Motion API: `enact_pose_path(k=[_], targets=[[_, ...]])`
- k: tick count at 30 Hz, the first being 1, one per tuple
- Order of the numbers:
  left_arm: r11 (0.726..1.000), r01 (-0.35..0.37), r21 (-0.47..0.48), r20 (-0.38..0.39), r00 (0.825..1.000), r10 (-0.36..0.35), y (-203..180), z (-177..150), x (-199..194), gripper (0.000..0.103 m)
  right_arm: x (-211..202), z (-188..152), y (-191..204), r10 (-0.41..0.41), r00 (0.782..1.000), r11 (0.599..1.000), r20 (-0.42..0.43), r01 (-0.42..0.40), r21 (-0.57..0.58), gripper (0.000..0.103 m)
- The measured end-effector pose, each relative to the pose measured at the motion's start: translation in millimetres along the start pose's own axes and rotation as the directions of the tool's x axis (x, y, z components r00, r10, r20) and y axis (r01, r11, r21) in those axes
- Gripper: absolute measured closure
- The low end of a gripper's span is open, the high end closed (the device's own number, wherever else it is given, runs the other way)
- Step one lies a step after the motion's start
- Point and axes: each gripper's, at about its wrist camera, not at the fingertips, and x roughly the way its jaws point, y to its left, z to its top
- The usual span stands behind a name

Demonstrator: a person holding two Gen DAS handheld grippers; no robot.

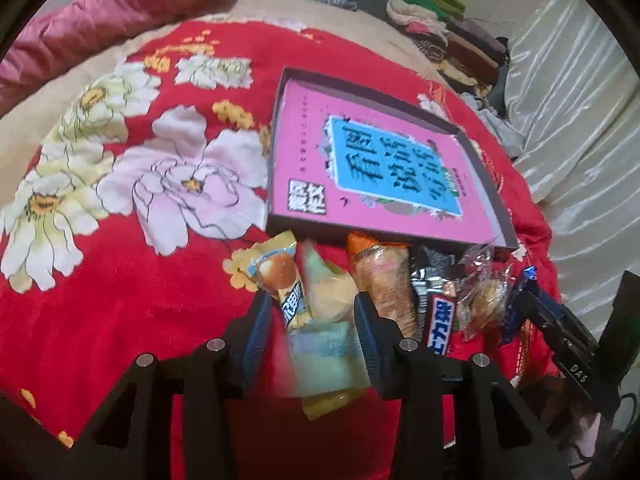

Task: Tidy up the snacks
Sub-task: 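Grasp the pale green packet with the left tool while the right tool grasps the blue Oreo packet, then lift both held packets and carry them over the pink tray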

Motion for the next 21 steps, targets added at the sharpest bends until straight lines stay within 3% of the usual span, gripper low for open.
enact_pose_path(k=[6, 8, 10, 14, 16, 21], targets=[[1.0, 0.02, 0.015, -0.017, 1.0, -0.02, -9, 7, 8, 0.059, 0, 0, -1, 0.002, 1.0, 1.0, 0.002, -0.002, 0.002, 0.052], [0.998, -0.011, 0.06, -0.045, 0.999, 0.014, -18, 8, 17, 0.06, 0, 0, -2, 0.004, 1.0, 1.0, 0.004, -0.004, 0.005, 0.052], [0.998, 0.003, 0.07, -0.074, 0.997, 0.002, -22, 6, 24, 0.061, 0, 0, -2, 0.004, 1.0, 1.0, 0.004, -0.004, 0.008, 0.052], [0.986, -0.064, 0.152, -0.089, 0.993, 0.079, -33, 0, 34, 0.066, -1, 0, -3, 0.008, 1.0, 1.0, 0.007, -0.008, 0.011, 0.052], [0.984, -0.068, 0.167, -0.089, 0.993, 0.083, -34, 1, 35, 0.072, -1, 0, -3, 0.009, 1.0, 1.0, 0.006, -0.01, 0.014, 0.052], [0.976, -0.055, 0.208, -0.127, 0.988, 0.083, -32, 5, 46, 0.073, -3, 0, -4, 0.011, 1.0, 1.0, 0.007, -0.011, 0.021, 0.052]])
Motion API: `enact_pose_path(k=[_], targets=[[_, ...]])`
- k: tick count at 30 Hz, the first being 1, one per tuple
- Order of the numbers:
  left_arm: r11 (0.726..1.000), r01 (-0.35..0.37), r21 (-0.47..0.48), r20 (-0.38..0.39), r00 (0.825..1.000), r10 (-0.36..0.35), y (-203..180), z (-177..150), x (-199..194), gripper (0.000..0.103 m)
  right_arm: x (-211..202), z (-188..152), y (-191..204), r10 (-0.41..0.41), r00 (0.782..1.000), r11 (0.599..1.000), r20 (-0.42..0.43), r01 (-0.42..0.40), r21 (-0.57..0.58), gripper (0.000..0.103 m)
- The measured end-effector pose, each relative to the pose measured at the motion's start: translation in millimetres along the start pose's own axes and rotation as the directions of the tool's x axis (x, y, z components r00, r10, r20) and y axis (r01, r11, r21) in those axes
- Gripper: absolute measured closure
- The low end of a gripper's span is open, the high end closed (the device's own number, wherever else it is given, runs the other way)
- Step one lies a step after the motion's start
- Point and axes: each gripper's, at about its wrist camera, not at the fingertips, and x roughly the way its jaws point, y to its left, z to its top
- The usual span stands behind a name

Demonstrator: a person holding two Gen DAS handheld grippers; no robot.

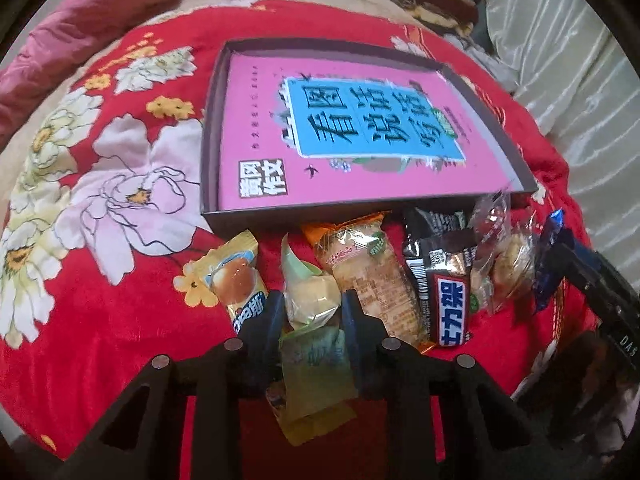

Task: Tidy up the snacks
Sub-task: 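Lift both held packets and carry them over the pink tray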

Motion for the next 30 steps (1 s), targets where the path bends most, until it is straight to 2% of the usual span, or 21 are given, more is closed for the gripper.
enact_pose_path(k=[3, 7, 11, 14, 21, 30], targets=[[0.999, 0.017, 0.038, -0.004, 1.0, -0.017, -1, 3, 2, 0.072, 1, 1, -2, 0.0, 1.0, 1.0, -0.002, 0.0, 0.009, 0.052], [0.998, 0.062, -0.001, -0.001, 0.998, -0.062, 8, 2, 4, 0.072, 0, 2, -2, 0.001, 1.0, 1.0, 0.003, -0.001, 0.012, 0.052], [0.991, 0.113, -0.066, 0.019, 0.994, -0.112, 17, -2, -1, 0.072, -8, 4, -2, 0.004, 0.999, 1.0, 0.046, -0.005, 0.011, 0.052], [0.987, 0.136, -0.08, 0.047, 0.99, -0.133, 19, -3, -8, 0.072, -14, 6, -3, 0.01, 0.997, 1.0, 0.083, -0.01, 0.009, 0.052], [0.982, 0.166, -0.092, 0.1, 0.983, -0.157, 22, -2, -35, 0.072, -19, 12, -2, 0.02, 0.992, 1.0, 0.122, -0.022, 0.013, 0.052], [0.981, 0.161, -0.105, 0.172, 0.975, -0.141, 27, 7, -59, 0.072, -20, 21, -4, 0.018, 0.987, 1.0, 0.161, -0.021, 0.013, 0.052]])
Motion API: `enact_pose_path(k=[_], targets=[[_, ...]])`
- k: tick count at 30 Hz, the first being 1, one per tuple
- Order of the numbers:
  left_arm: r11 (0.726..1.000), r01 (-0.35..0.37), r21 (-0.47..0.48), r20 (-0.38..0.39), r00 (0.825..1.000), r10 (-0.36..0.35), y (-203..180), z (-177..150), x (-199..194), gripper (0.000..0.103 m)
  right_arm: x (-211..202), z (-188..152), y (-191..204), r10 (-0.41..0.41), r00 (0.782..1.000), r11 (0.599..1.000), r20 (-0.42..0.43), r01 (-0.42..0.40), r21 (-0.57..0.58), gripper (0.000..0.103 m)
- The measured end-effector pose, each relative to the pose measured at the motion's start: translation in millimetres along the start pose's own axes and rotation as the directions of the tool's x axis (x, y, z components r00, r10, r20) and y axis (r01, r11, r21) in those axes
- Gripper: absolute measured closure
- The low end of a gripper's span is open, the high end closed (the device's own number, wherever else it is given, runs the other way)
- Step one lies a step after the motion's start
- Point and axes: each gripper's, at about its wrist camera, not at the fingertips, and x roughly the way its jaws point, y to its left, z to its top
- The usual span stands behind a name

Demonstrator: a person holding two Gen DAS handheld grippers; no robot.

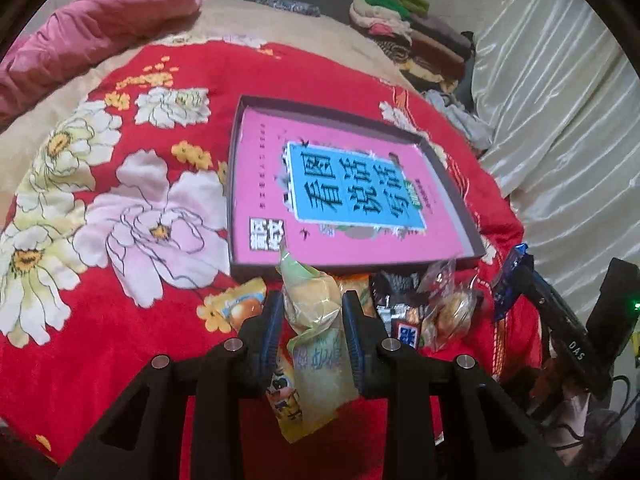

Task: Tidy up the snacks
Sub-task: 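Lift both held packets and carry them over the pink tray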

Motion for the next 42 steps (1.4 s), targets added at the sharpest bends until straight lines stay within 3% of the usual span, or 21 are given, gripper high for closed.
enact_pose_path(k=[23, 31, 42], targets=[[1.0, -0.016, -0.022, 0.1, 0.995, 0.018, -10, 37, 7, 0.072, 22, 28, -18, 0.001, 0.997, 1.0, 0.074, -0.003, 0.024, 0.052], [1.0, -0.025, -0.02, 0.118, 0.993, 0.027, -13, 46, 19, 0.072, 36, 36, -18, -0.01, 0.998, 1.0, 0.067, 0.01, 0.009, 0.052], [0.999, -0.044, -0.021, 0.114, 0.992, 0.046, -12, 50, 40, 0.072, 54, 38, -38, -0.033, 0.999, 0.997, 0.021, 0.032, 0.072, 0.052]])
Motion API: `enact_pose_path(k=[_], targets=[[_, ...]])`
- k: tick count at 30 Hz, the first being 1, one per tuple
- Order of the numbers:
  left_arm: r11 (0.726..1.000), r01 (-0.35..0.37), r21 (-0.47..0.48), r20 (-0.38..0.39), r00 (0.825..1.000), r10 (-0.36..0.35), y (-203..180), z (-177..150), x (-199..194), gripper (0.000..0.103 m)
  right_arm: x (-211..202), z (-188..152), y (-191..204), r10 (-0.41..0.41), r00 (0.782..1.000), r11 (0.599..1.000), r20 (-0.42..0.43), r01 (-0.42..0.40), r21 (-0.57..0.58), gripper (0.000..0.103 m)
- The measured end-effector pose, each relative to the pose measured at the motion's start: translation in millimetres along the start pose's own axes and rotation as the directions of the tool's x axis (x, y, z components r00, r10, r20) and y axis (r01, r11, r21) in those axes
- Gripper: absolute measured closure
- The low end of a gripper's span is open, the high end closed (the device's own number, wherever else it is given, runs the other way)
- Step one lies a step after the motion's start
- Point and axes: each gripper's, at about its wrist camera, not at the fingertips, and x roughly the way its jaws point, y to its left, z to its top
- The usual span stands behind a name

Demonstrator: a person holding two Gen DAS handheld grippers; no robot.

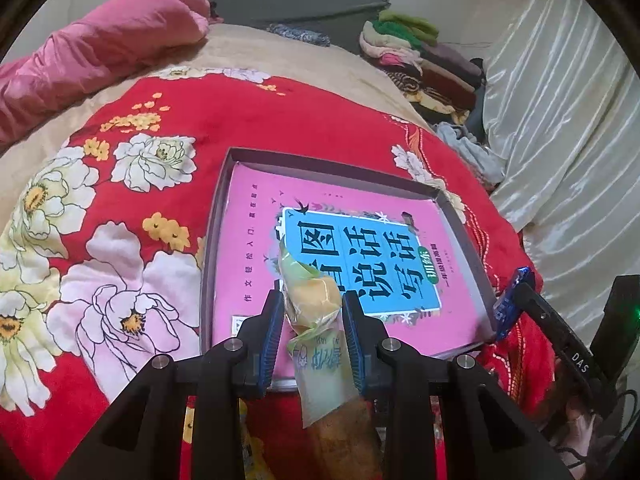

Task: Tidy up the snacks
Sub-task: 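Lift both held packets and carry them over the pink tray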

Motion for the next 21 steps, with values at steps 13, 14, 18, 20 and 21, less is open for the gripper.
enact_pose_path(k=[13, 14, 18, 20, 21], targets=[[1.0, 0.005, -0.009, 0.009, 1.0, -0.005, 7, 0, 15, 0.072, 21, -5, -1, -0.023, 0.996, 1.0, -0.082, 0.023, 0.004, 0.052], [1.0, 0.01, -0.011, 0.01, 1.0, -0.01, 8, 0, 16, 0.072, 22, -6, -1, -0.025, 0.996, 1.0, -0.087, 0.025, 0.007, 0.052], [1.0, 0.006, -0.006, 0.01, 1.0, -0.006, 8, 0, 20, 0.072, 27, -6, 0, -0.03, 0.995, 1.0, -0.095, 0.029, -0.002, 0.052], [1.0, 0.006, -0.01, 0.005, 1.0, -0.006, 9, -1, 22, 0.072, 30, -7, 1, -0.035, 0.994, 0.999, -0.1, 0.034, -0.01, 0.052], [1.0, 0.006, -0.011, 0.005, 1.0, -0.006, 10, -1, 22, 0.072, 32, -7, 1, -0.036, 0.994, 0.999, -0.102, 0.035, -0.012, 0.052]])
